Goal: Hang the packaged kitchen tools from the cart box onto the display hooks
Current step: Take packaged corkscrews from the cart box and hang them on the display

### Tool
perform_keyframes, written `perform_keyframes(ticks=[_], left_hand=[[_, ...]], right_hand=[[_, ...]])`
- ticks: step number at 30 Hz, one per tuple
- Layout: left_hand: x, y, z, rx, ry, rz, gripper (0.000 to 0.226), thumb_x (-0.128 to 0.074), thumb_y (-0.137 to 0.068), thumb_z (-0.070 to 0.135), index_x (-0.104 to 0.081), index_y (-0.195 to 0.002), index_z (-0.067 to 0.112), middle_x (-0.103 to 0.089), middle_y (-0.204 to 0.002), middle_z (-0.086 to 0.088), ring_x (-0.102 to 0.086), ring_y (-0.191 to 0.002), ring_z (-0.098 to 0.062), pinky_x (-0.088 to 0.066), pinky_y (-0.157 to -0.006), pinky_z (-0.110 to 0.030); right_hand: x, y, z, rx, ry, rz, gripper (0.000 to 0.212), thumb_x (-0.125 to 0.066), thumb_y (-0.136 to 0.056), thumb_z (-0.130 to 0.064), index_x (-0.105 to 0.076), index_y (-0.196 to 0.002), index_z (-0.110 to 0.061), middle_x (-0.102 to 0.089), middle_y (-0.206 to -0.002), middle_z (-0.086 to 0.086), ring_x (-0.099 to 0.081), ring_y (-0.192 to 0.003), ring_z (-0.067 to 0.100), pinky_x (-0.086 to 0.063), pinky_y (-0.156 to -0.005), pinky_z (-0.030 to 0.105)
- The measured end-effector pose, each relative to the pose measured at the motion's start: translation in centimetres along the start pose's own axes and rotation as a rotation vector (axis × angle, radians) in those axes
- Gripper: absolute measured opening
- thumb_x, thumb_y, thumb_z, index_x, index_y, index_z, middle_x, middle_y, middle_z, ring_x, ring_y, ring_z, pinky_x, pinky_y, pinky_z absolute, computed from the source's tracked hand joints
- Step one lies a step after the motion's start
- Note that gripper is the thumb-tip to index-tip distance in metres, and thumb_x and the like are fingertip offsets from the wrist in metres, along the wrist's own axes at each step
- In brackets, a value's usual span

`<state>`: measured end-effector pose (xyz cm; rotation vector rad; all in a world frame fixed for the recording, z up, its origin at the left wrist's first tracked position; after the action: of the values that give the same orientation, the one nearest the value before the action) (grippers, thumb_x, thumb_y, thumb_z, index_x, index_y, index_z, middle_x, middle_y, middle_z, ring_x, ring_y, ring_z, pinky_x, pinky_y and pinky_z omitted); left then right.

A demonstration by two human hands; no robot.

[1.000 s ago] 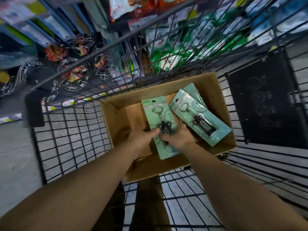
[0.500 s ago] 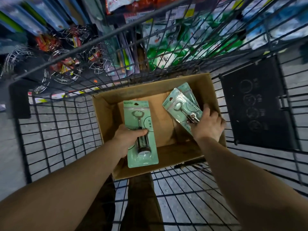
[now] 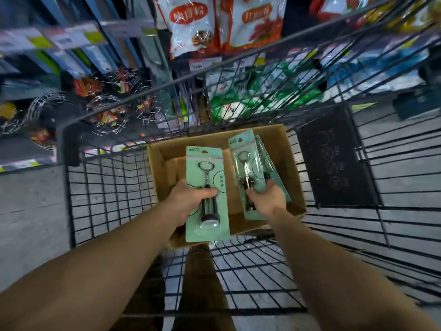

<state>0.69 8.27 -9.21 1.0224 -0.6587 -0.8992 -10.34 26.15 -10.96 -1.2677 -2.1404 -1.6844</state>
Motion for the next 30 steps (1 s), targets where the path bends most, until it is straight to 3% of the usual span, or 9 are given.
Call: perform_keyframes(ticks=[3, 5, 7, 11, 15, 19, 22, 25, 30], left_hand=[[1.2, 2.2, 0.3, -0.093, 0.007, -0.025, 0.029, -0.085, -0.075, 0.01, -0.067, -0.097, 0.016, -0.074, -0.089, -0.002, -0.069, -0.071, -0.013, -0.05, -0.055, -0.024], [2.5, 3.8, 0.4, -0.159, 0.004, -0.047, 0.033, -0.085, -0.075, 0.013, -0.068, -0.102, 0.017, -0.073, -0.089, 0.004, -0.066, -0.072, -0.005, -0.047, -0.054, -0.019], [4.6, 5.6, 0.4, -0.227, 0.022, -0.058, 0.035, -0.087, -0.074, 0.014, -0.066, -0.101, 0.018, -0.071, -0.09, 0.006, -0.064, -0.08, -0.007, -0.047, -0.063, -0.021], [11.2, 9.4, -0.3, -0.345, 0.047, -0.063, 0.044, -0.09, -0.069, 0.021, -0.063, -0.103, 0.019, -0.07, -0.099, 0.002, -0.062, -0.091, -0.011, -0.043, -0.082, -0.026], [21.6, 15.1, -1.5, -0.543, 0.034, -0.037, 0.022, -0.083, -0.078, 0.011, -0.07, -0.093, 0.02, -0.075, -0.082, 0.009, -0.07, -0.073, -0.001, -0.053, -0.064, -0.015], [35.6, 21.1, -3.9, -0.688, 0.099, 0.134, 0.027, -0.083, -0.078, 0.008, -0.063, -0.081, 0.027, -0.071, -0.069, 0.017, -0.069, -0.069, -0.003, -0.056, -0.073, -0.017], [48.0, 26.1, -6.1, -0.742, 0.174, 0.284, 0.039, -0.092, -0.068, 0.03, -0.064, -0.093, 0.024, -0.077, -0.089, 0.005, -0.072, -0.087, -0.01, -0.057, -0.086, -0.028], [58.8, 31.4, -8.1, -0.81, 0.267, 0.423, 0.034, -0.088, -0.074, 0.022, -0.065, -0.099, 0.02, -0.076, -0.106, -0.006, -0.072, -0.1, -0.021, -0.056, -0.092, -0.037], [72.4, 38.9, -11.4, -0.879, 0.436, 0.625, 0.045, -0.086, -0.076, 0.024, -0.059, -0.112, 0.017, -0.074, -0.105, -0.004, -0.07, -0.093, -0.019, -0.056, -0.083, -0.035]], right_hand=[[-0.1, 3.9, -1.3, 0.077, -0.105, -0.065, 0.058, -0.071, -0.086, -0.026, -0.047, -0.136, -0.01, -0.062, -0.119, 0.002, -0.059, -0.083, 0.012, -0.049, -0.098, 0.034], [-0.6, 6.8, -2.7, 0.121, -0.185, -0.079, 0.059, -0.071, -0.087, -0.017, -0.044, -0.139, -0.013, -0.054, -0.116, -0.01, -0.054, -0.093, 0.01, -0.041, -0.098, 0.026], [-1.5, 10.6, -4.8, 0.177, -0.248, -0.075, 0.06, -0.07, -0.086, -0.012, -0.044, -0.139, -0.017, -0.053, -0.109, -0.015, -0.057, -0.109, 0.016, -0.044, -0.093, 0.025], [-4.4, 18.1, -8.7, 0.3, -0.446, -0.093, 0.052, -0.065, -0.09, -0.005, -0.042, -0.136, -0.018, -0.048, -0.092, -0.017, -0.051, -0.081, -0.002, -0.038, -0.077, 0.001], [-11.3, 25.9, -12.9, 0.432, -0.474, -0.093, 0.052, -0.078, -0.08, -0.033, -0.05, -0.123, -0.025, -0.054, -0.115, -0.016, -0.051, -0.106, 0.006, -0.039, -0.097, 0.024], [-21.5, 28.7, -19.3, 0.587, -0.355, -0.107, 0.084, -0.085, -0.052, -0.065, -0.057, -0.122, -0.028, -0.065, -0.125, -0.005, -0.061, -0.116, 0.019, -0.049, -0.101, 0.043], [-28.6, 36.2, -27.7, 0.751, -0.281, -0.202, 0.066, -0.088, -0.05, -0.06, -0.062, -0.103, -0.029, -0.073, -0.105, -0.006, -0.069, -0.1, 0.017, -0.054, -0.093, 0.045], [-33.7, 47.9, -35.3, 0.885, -0.267, -0.272, 0.052, -0.087, -0.066, -0.037, -0.062, -0.109, -0.023, -0.072, -0.107, -0.003, -0.068, -0.1, 0.015, -0.052, -0.094, 0.036], [-42.1, 58.3, -44.2, 1.062, -0.274, -0.428, 0.105, -0.087, -0.048, -0.063, -0.049, -0.136, -0.02, -0.058, -0.135, -0.001, -0.056, -0.122, 0.024, -0.046, -0.103, 0.047]])
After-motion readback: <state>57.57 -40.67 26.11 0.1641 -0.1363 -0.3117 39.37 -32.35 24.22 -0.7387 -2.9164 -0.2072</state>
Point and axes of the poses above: each hand's wrist, its own y-axis away from the middle knuckle, its own x-axis out of the back of the hand, z = x × y, the point moved 3 cm from there along -y, towards the middle knuckle
